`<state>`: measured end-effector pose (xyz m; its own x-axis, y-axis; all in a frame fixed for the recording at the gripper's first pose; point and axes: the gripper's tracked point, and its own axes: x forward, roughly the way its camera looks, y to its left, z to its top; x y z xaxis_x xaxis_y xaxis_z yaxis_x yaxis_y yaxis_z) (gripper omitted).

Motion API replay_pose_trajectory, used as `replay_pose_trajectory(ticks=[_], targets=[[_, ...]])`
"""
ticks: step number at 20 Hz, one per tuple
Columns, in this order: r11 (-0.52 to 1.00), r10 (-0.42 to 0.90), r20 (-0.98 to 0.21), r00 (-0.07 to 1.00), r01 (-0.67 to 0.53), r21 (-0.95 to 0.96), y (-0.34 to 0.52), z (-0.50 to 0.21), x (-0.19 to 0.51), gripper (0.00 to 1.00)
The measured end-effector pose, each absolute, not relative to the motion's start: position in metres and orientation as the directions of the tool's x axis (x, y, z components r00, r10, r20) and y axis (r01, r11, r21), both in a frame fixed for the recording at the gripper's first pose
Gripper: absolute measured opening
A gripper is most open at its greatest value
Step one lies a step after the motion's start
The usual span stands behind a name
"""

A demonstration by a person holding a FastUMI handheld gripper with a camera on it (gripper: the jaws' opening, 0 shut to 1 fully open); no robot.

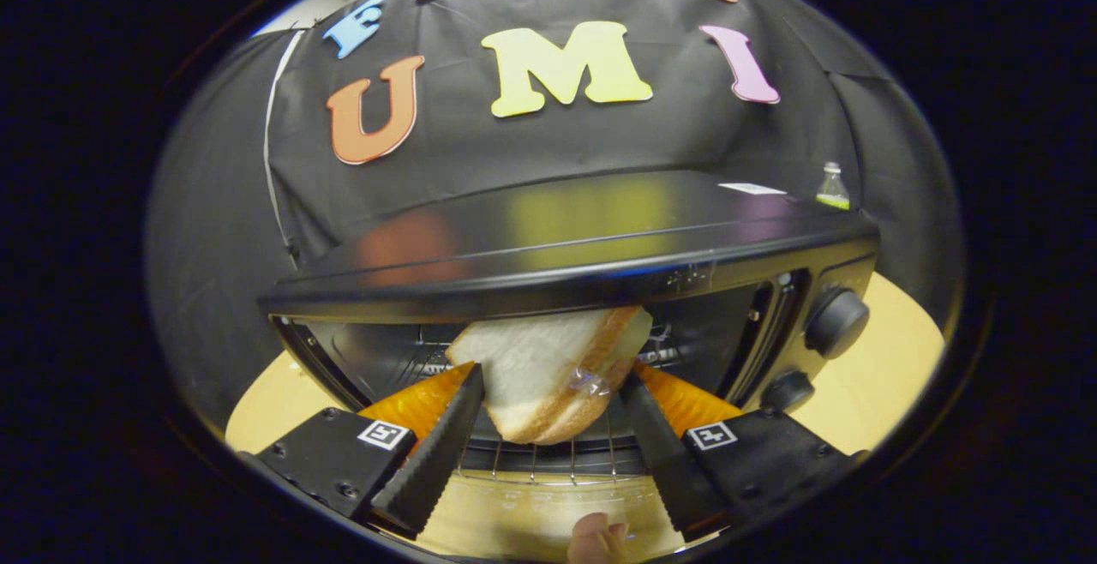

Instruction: Open the toaster oven, put the food inside, and close the toaster oven door.

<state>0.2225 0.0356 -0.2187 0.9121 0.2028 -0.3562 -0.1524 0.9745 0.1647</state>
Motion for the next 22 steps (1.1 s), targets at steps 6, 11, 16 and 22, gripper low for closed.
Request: replay_pose_trajectory(ticks=[6,11,16,22], targets=[[0.973,0.232,-0.448,0.864,-0.200,0.118,0.035,-0.220,0.211,1.00],[0.955,0.274,-0.473,0.837,-0.178,0.238,0.028,-0.226,0.193,1.00],[0.938,0.308,-0.460,0.833,-0.184,0.295,0.028,-0.231,0.180,1.00],[0.959,0.271,-0.353,0.896,-0.220,0.177,0.041,-0.225,0.231,1.00]])
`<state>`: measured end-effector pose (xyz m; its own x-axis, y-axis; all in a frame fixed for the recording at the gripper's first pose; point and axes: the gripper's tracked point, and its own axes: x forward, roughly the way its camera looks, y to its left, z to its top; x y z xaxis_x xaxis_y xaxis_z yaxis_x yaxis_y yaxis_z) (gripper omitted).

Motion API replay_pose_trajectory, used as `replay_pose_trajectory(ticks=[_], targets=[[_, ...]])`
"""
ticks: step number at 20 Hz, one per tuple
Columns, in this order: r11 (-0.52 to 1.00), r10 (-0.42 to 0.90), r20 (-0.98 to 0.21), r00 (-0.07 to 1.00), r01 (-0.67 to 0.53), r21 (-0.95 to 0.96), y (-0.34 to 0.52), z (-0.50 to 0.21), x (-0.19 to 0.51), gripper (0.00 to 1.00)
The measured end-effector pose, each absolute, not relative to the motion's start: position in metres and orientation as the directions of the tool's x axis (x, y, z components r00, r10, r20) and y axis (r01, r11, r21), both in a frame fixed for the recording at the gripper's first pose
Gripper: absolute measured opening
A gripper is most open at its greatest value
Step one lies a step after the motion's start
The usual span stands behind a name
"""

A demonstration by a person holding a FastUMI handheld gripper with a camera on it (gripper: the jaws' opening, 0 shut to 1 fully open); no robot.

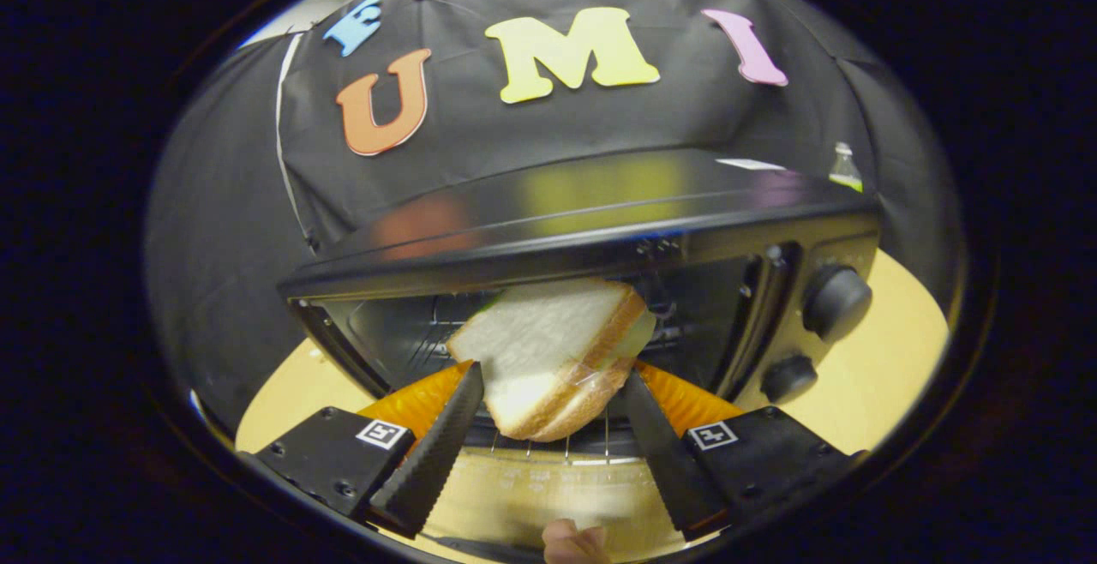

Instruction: Open the toaster oven, put the food inside, and close the toaster oven door.

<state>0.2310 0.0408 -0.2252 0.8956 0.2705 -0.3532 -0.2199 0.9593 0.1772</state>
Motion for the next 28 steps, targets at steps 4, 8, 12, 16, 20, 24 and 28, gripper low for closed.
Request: replay_pose_trajectory(ticks=[4,8,12,16,20,24,28], targets=[[0.972,0.236,-0.278,0.931,-0.223,0.080,0.046,-0.211,0.244,1.00],[0.930,0.329,-0.226,0.917,-0.273,0.245,0.055,-0.192,0.223,1.00],[0.940,0.332,-0.230,0.915,-0.303,0.154,0.047,-0.181,0.212,1.00],[0.966,0.255,-0.211,0.944,-0.260,0.000,0.030,-0.175,0.204,1.00],[0.956,0.210,-0.226,0.951,-0.248,-0.157,0.023,-0.183,0.187,1.00],[0.956,0.248,-0.216,0.944,-0.275,-0.105,0.032,-0.171,0.160,1.00],[0.966,0.241,-0.187,0.952,-0.254,-0.051,0.032,-0.145,0.122,1.00]])
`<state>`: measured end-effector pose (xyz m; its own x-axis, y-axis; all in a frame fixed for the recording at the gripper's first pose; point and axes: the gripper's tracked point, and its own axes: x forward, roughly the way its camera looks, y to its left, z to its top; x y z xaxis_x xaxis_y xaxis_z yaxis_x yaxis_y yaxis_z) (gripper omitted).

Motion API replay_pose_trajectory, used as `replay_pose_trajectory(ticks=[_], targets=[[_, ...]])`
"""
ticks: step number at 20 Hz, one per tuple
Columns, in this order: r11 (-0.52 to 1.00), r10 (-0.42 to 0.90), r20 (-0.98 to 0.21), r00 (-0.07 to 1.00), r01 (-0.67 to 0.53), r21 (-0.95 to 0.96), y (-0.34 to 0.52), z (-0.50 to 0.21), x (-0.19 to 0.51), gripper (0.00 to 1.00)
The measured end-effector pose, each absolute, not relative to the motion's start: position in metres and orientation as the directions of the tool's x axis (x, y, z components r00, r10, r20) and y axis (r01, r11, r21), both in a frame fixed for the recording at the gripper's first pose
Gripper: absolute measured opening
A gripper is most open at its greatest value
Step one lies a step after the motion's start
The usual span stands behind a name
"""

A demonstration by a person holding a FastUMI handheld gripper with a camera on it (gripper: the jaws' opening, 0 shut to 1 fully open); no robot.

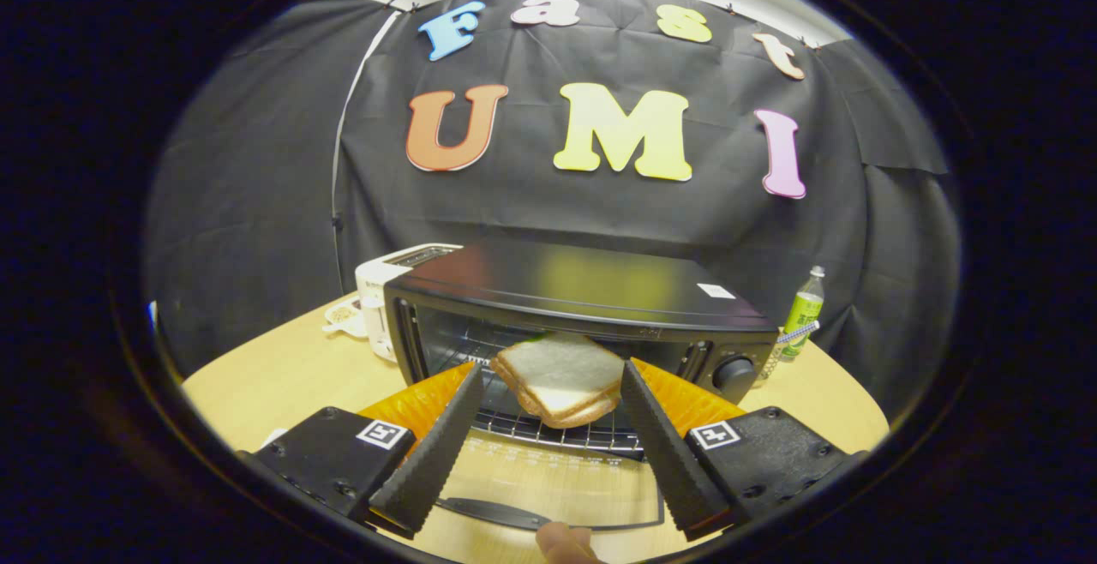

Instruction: Open the toaster oven, put the food inside, and close the toaster oven door.

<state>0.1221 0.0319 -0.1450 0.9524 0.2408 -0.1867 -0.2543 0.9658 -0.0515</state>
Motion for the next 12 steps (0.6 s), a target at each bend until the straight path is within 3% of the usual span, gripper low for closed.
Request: replay_pose_trajectory(ticks=[5,12], targets=[[0.973,0.188,-0.074,0.979,-0.196,-0.118,0.031,-0.107,0.085,1.00],[0.984,0.145,-0.266,0.953,-0.167,-0.059,0.035,-0.197,0.047,1.00]])
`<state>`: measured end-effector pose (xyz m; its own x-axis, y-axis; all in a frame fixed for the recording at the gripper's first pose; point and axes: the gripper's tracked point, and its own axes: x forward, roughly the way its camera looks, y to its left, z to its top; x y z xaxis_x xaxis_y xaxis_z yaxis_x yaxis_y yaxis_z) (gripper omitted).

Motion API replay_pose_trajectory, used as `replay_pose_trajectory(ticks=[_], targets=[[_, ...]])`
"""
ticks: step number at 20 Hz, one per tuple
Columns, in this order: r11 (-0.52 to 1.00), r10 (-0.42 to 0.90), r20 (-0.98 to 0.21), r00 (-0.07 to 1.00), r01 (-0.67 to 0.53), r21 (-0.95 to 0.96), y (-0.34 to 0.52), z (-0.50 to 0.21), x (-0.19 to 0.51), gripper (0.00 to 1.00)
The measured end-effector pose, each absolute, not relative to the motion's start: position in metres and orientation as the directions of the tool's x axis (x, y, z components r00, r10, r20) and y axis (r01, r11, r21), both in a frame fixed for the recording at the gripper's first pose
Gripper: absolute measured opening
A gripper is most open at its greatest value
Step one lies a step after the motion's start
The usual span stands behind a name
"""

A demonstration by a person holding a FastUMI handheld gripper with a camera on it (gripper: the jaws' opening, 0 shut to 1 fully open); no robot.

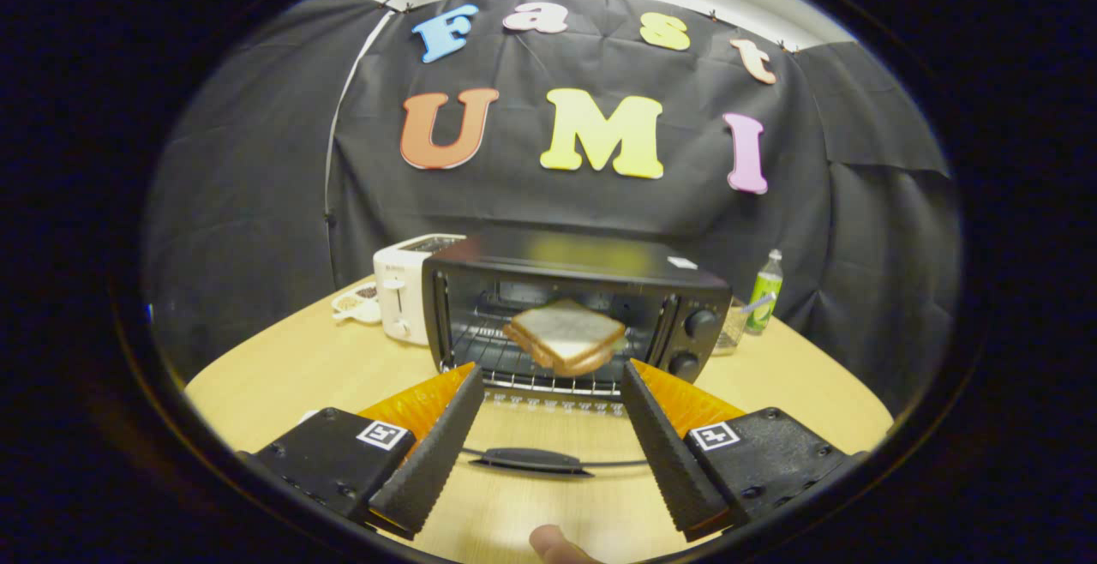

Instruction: Open the toaster oven, put the food inside, and close the toaster oven door.

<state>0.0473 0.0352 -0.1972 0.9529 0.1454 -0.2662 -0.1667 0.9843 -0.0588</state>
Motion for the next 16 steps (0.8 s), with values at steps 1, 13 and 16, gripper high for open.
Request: replay_pose_trajectory(ticks=[1,13,16], targets=[[0.986,0.136,-0.302,0.944,-0.160,-0.056,0.035,-0.213,0.045,1.00],[0.987,0.066,-0.526,0.848,-0.134,-0.094,0.043,-0.310,0.034,1.00],[0.985,0.028,-0.527,0.849,-0.114,-0.130,0.045,-0.311,0.037,1.00]])
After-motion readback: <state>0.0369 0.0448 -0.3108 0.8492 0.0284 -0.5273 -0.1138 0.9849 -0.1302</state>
